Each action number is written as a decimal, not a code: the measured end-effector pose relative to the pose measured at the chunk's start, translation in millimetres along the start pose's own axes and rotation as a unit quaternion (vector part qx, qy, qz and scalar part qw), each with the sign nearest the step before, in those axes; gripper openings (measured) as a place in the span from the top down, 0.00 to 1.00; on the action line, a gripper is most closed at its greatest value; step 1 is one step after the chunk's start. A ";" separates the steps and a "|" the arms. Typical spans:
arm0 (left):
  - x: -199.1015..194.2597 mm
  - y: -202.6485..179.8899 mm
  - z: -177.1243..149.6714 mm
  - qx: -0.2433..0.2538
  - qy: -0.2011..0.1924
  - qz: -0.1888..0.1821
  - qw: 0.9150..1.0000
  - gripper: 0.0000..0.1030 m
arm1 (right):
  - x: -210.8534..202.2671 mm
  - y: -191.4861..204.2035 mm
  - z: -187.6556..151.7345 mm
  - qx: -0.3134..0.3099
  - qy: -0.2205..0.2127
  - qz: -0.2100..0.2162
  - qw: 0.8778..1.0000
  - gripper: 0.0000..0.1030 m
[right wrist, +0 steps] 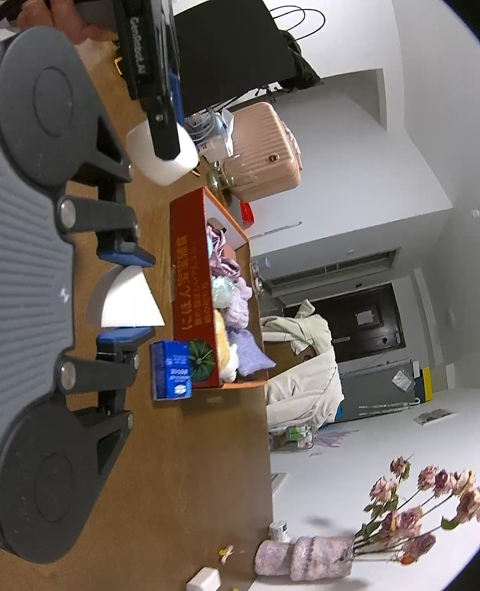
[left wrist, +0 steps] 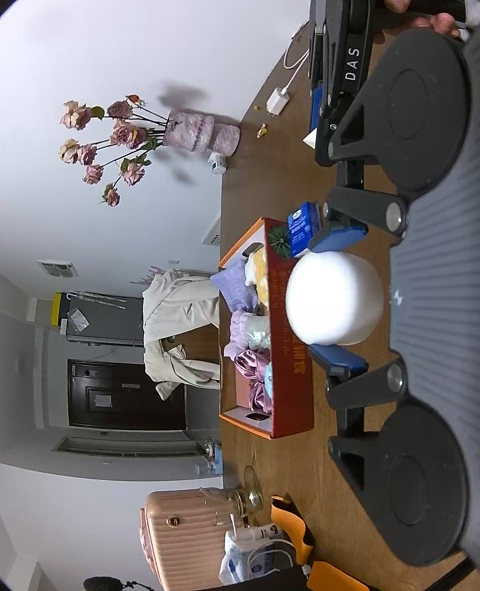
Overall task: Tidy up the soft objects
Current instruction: 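Carry the puck and wedge into the box and open both grippers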
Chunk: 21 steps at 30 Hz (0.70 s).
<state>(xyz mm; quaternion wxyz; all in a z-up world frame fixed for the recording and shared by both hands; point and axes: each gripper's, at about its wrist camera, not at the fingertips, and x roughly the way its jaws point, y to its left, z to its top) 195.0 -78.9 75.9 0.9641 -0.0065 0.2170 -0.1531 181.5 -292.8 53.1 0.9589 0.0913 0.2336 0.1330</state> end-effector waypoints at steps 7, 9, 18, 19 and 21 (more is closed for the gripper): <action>66.5 21.6 42.7 0.013 0.010 -0.014 1.000 0.47 | 55.5 -3.9 55.9 -0.015 0.003 0.038 0.999 0.68; 96.4 29.2 56.4 0.019 0.025 -0.009 0.999 0.47 | 85.3 -10.8 78.7 -0.008 0.011 0.053 0.998 0.68; 235.4 62.9 87.9 0.021 0.132 -0.031 0.991 0.47 | 254.1 -43.4 139.1 0.027 0.103 0.047 0.993 0.68; 246.9 64.5 86.8 0.020 0.140 -0.030 0.989 0.47 | 266.7 -44.0 139.5 0.029 0.110 0.045 0.992 0.67; 269.8 67.3 84.7 0.010 0.151 -0.021 0.988 0.46 | 293.8 -47.7 140.9 0.037 0.123 0.038 0.991 0.65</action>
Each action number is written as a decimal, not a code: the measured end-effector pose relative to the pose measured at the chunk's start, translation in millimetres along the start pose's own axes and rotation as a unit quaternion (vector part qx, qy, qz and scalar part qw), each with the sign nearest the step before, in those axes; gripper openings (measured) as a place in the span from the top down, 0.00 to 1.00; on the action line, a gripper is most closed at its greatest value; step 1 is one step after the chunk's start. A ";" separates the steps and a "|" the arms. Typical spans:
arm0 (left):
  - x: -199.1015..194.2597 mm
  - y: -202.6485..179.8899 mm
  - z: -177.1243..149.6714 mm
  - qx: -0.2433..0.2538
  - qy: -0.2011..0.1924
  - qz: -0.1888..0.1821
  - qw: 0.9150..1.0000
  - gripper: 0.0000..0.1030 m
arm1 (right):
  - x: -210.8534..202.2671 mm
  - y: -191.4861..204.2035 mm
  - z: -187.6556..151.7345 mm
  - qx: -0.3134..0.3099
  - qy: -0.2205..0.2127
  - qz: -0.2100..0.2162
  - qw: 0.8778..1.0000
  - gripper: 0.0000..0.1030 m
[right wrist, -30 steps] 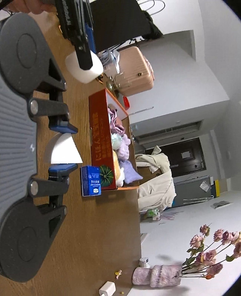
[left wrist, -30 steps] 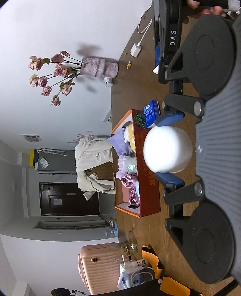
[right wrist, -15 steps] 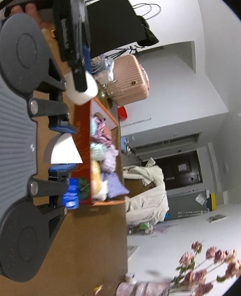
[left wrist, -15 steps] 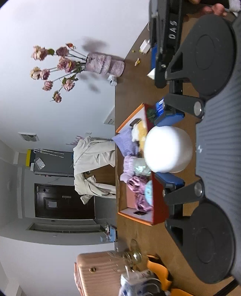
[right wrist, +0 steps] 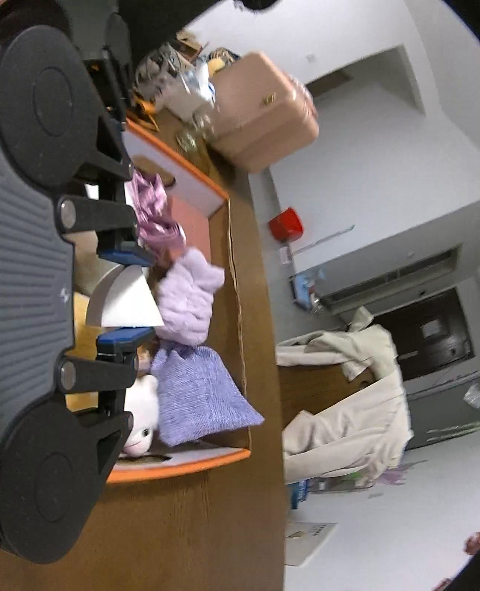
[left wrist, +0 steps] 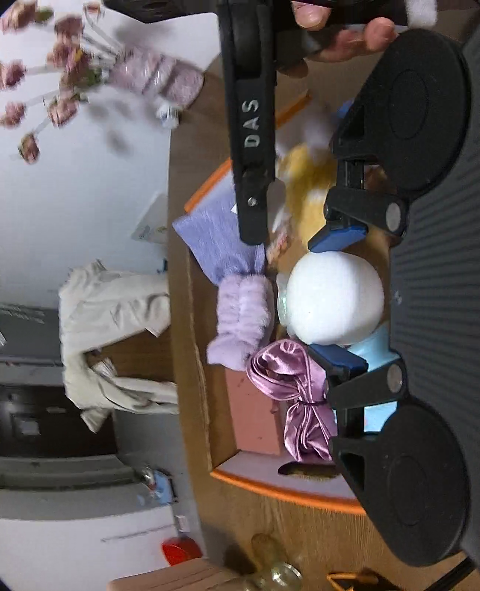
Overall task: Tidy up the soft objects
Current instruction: 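Carry the puck and wedge into the box and open both grippers, then reach both grippers to the blue tissue packet and grasp it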
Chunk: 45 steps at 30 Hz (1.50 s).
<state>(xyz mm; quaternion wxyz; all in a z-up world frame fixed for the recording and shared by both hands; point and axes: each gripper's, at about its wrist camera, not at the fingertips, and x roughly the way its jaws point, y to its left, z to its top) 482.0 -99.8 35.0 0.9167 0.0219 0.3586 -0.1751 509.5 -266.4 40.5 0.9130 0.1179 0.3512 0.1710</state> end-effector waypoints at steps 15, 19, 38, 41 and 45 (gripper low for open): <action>-43.4 20.7 -2.8 0.003 -0.032 -0.001 0.999 0.24 | -17.2 4.2 11.0 -0.018 -0.026 -0.020 0.999 0.48; -93.6 22.9 -4.0 0.001 -0.066 0.020 0.998 0.21 | -70.8 13.9 5.1 -0.044 -0.050 -0.021 0.998 0.44; -260.3 -48.5 -171.2 -0.012 -0.164 0.062 0.984 0.13 | -268.8 46.6 -175.4 -0.073 -0.123 -0.018 0.990 0.25; -260.4 -55.1 -192.7 -0.019 -0.154 0.078 0.985 0.12 | -272.8 43.0 -201.3 -0.058 -0.114 -0.023 0.991 0.25; -256.3 -57.5 -200.7 -0.019 -0.140 0.080 0.987 0.12 | -271.0 39.4 -219.2 -0.043 -0.103 -0.018 0.994 0.25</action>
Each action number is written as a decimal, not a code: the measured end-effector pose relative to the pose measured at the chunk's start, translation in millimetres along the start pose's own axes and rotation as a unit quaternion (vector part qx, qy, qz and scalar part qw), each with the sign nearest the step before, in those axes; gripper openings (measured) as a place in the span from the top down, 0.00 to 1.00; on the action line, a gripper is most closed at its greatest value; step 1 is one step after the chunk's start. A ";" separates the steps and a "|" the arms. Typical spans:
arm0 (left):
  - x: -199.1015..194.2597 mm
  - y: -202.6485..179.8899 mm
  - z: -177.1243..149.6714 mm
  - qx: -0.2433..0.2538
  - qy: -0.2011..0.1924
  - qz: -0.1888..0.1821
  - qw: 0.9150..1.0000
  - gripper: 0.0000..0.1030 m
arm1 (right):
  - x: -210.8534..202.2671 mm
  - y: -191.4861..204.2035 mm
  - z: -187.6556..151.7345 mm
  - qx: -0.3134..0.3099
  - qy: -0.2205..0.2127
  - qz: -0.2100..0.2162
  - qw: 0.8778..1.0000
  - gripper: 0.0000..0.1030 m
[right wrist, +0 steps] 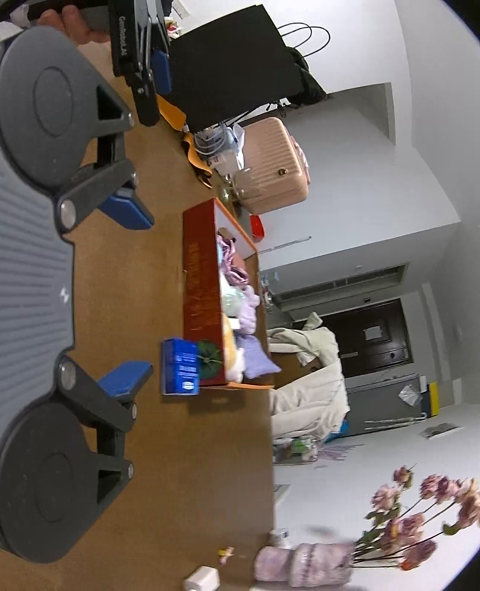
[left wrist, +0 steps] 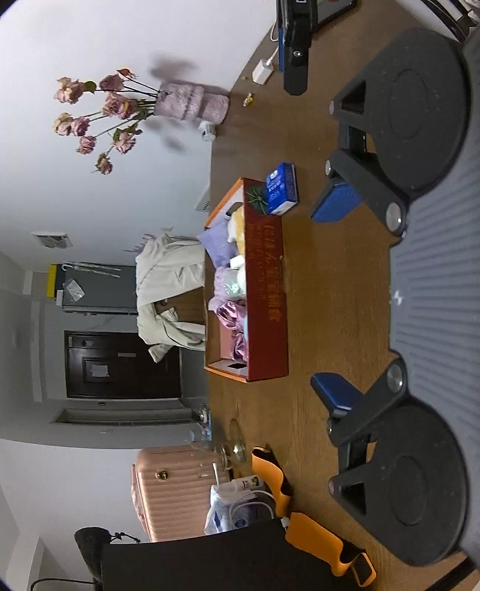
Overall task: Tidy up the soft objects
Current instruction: 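Reach both grippers to the blue tissue packet and grasp it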
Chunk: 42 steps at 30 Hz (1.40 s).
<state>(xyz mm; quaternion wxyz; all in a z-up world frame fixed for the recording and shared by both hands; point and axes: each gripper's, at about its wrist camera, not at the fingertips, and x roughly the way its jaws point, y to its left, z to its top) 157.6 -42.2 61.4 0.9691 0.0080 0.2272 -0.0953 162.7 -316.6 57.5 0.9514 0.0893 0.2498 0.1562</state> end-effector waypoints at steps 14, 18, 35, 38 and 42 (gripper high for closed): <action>86.5 -29.7 13.6 0.008 0.024 -0.068 0.997 0.19 | 62.5 -36.1 8.5 0.045 0.004 -0.027 0.999 0.34; 148.8 -46.5 23.9 -0.006 0.063 -0.120 0.991 0.39 | 104.8 -63.0 17.8 0.077 0.015 -0.043 0.996 0.41; 285.4 -77.3 28.5 -0.072 0.129 -0.202 0.968 0.77 | 208.3 -133.2 14.7 0.175 0.031 -0.016 0.984 0.68; 283.8 -76.7 27.5 -0.075 0.129 -0.203 0.968 0.78 | 205.5 -137.8 11.0 0.186 0.026 -0.007 0.982 0.71; 286.6 -71.6 30.1 -0.102 0.142 -0.209 0.962 0.78 | 202.8 -137.0 11.9 0.191 0.023 -0.006 0.981 0.79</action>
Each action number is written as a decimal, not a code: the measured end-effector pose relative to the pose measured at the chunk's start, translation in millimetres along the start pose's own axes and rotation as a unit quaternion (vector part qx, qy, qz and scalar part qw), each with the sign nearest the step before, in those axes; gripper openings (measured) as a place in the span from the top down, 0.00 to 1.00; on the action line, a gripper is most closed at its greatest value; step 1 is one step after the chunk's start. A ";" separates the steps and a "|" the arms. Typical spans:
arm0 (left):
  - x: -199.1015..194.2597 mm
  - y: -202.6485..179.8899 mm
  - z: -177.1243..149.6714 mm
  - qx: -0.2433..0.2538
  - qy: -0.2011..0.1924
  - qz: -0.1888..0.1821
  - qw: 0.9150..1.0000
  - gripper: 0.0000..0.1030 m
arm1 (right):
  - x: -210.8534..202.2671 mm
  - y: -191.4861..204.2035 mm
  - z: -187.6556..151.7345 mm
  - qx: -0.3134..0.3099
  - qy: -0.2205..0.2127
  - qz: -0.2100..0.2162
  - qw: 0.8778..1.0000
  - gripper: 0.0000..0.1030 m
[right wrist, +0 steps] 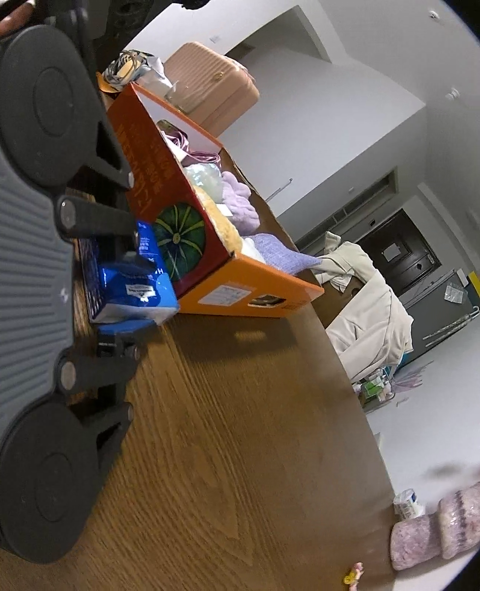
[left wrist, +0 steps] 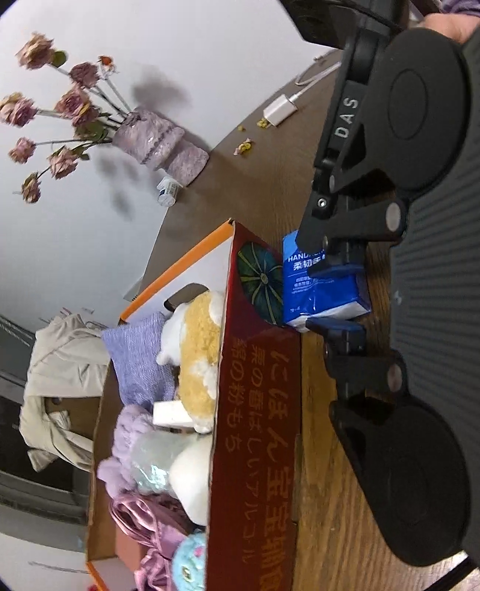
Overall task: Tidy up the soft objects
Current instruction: 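Reach both grippers to the blue tissue packet and grasp it, then lift the blue tissue packet into the box and open both grippers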
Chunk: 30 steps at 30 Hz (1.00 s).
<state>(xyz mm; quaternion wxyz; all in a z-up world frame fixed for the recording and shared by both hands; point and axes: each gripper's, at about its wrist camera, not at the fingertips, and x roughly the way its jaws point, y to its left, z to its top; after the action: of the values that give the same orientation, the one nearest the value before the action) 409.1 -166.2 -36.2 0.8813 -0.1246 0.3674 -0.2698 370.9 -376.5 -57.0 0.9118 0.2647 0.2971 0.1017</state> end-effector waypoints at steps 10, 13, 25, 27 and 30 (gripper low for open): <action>-127.6 -30.2 -58.8 0.027 -0.036 0.009 0.999 0.78 | -100.5 63.9 -51.0 -0.044 -0.021 0.037 0.998 0.80; -172.8 -39.4 -88.0 0.023 -0.060 0.023 0.998 0.78 | -134.3 85.5 -76.3 -0.062 -0.023 0.052 0.996 0.80; -251.9 -60.4 -124.4 0.047 -0.110 0.048 0.992 0.78 | -194.8 127.4 -115.9 -0.098 -0.043 0.084 0.991 0.80; -255.2 -60.7 -126.0 0.048 -0.115 0.046 0.991 0.78 | -198.4 129.9 -117.9 -0.099 -0.045 0.086 0.990 0.80; -258.1 -59.4 -126.3 0.047 -0.118 0.045 0.991 0.78 | -201.0 132.3 -119.1 -0.099 -0.046 0.087 0.990 0.80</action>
<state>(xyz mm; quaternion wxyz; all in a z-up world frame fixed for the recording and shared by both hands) 145.2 -71.5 50.2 0.9346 -0.0979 0.2527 -0.2302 134.9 -284.0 31.6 0.9339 0.2019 0.2195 0.1972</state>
